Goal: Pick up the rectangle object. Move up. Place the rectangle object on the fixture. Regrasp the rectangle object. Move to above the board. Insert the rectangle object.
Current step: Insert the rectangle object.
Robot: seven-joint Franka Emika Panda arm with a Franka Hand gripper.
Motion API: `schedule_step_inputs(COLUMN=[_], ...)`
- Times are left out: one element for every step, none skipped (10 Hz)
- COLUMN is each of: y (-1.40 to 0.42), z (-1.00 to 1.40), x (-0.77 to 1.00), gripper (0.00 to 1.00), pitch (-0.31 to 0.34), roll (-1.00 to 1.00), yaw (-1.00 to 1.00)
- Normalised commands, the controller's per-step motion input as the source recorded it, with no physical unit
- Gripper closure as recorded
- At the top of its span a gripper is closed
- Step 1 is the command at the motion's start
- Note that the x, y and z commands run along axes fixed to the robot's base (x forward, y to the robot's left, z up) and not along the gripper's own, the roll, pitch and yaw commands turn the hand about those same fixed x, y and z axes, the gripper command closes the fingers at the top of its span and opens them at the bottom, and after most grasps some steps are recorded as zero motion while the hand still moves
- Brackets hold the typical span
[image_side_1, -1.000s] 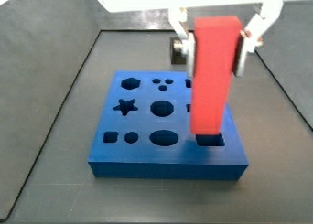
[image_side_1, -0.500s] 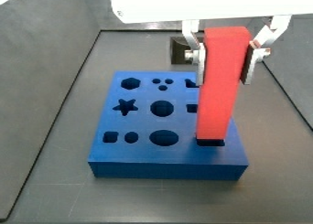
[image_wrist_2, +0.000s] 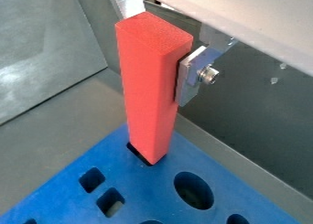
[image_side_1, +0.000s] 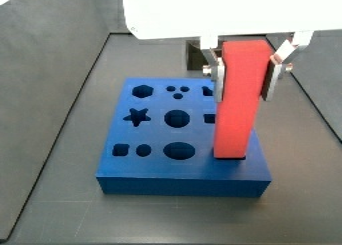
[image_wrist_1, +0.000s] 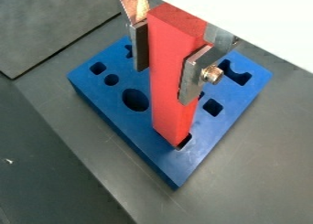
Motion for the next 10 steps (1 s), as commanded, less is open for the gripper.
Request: schedule_step_inputs(y=[-0.06,-0.04,0.00,0.00,0.00,0.00,0.10,0.14,0.04,0.00], z=[-0.13,-0.11,0.00,-0.08,-0.11,0.00,-0.08,-0.05,0.00,0.00], x=[0.00,0.00,0.03,0.24,0.28,0.00,-0.08,-0.13,-0.15,-0.05], gripper=[1.00,1.00,1.00,1.00,1.00,1.00,1.00,1.00,1.00,1.00], pitch=[0.000,0.000,0.000,0.000,0.000,0.000,0.051,0.051,0.046,0.000], roll=[0.04,0.05,0.00,0.00,0.00,0.01,0.11,0.09,0.09,0.01], yaw=[0.21,0.23,0.00,0.00,0.00,0.00,0.08,0.12,0.11,0.07])
